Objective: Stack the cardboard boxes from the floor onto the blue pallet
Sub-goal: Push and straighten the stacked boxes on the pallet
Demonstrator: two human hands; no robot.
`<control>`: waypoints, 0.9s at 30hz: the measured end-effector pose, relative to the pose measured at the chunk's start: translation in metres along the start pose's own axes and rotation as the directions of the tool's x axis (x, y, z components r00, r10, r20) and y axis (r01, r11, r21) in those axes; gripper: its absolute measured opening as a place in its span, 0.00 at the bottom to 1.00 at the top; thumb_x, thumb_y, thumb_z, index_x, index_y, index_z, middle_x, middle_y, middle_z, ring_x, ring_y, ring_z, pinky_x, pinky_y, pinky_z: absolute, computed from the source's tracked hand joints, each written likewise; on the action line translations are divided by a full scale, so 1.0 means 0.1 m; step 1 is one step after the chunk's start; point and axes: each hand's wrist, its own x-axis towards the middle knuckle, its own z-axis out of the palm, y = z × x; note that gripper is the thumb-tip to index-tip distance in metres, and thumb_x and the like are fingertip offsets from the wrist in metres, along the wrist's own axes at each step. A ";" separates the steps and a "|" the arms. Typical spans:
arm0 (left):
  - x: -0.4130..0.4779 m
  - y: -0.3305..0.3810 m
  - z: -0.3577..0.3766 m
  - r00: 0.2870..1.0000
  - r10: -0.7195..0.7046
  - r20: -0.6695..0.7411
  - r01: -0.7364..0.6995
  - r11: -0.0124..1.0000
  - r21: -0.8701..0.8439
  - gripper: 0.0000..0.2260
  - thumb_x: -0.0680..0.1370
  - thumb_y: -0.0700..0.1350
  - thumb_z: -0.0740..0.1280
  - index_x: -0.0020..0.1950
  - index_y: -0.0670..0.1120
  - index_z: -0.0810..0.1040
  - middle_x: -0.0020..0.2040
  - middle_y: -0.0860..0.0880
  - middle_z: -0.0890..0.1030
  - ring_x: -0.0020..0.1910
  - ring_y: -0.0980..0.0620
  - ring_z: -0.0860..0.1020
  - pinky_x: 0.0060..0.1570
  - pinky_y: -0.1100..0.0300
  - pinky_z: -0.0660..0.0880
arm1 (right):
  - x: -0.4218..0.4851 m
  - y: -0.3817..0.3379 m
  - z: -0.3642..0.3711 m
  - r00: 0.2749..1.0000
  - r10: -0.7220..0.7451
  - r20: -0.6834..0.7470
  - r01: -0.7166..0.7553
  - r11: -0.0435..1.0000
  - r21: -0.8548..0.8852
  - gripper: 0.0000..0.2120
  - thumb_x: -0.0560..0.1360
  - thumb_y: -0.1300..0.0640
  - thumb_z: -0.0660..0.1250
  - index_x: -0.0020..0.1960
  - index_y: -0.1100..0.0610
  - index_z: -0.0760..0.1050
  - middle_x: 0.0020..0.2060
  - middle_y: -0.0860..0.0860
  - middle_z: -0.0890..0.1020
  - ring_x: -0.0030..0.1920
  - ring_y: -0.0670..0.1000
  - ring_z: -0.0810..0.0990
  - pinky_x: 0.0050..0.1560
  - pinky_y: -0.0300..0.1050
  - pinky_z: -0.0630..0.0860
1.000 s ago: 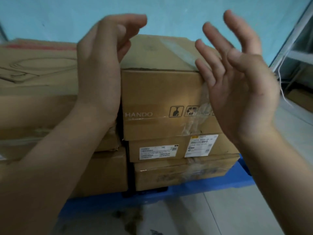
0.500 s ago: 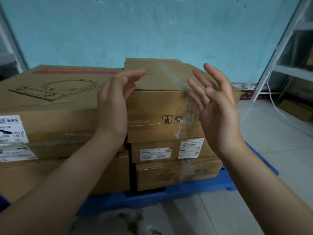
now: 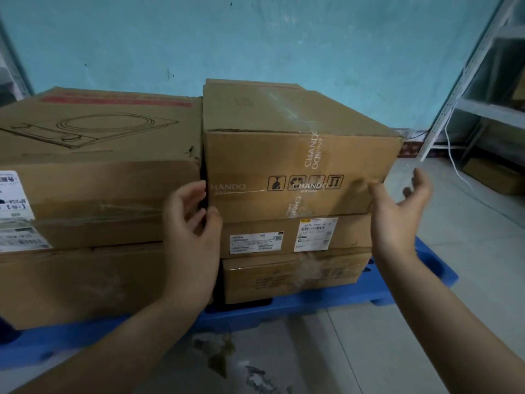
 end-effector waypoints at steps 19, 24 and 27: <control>-0.13 -0.41 0.18 0.996 -0.033 0.077 0.020 0.985 0.172 0.27 0.81 0.40 0.60 0.74 0.64 0.60 0.73 0.65 0.62 0.69 0.68 0.64 0.65 0.68 0.64 | 0.36 0.47 -0.01 0.987 0.059 0.146 -0.055 0.998 -0.030 0.29 0.76 0.50 0.61 0.77 0.45 0.62 0.73 0.46 0.63 0.71 0.49 0.67 0.71 0.51 0.65; -0.25 -0.58 0.20 0.986 -0.154 0.056 0.136 0.960 0.246 0.27 0.82 0.43 0.59 0.78 0.58 0.54 0.77 0.62 0.56 0.69 0.69 0.59 0.59 0.80 0.57 | 0.26 0.77 -0.10 0.988 0.128 0.082 -0.115 0.982 -0.151 0.31 0.80 0.49 0.61 0.80 0.49 0.55 0.80 0.48 0.54 0.78 0.54 0.57 0.77 0.60 0.56; -0.21 -0.60 0.22 0.983 -0.171 0.069 0.152 0.962 0.225 0.27 0.83 0.43 0.58 0.79 0.58 0.53 0.77 0.63 0.55 0.72 0.63 0.59 0.67 0.69 0.58 | 0.25 0.83 -0.07 0.991 0.136 0.022 -0.133 0.987 -0.092 0.34 0.79 0.49 0.63 0.81 0.50 0.53 0.80 0.50 0.51 0.77 0.54 0.59 0.72 0.51 0.60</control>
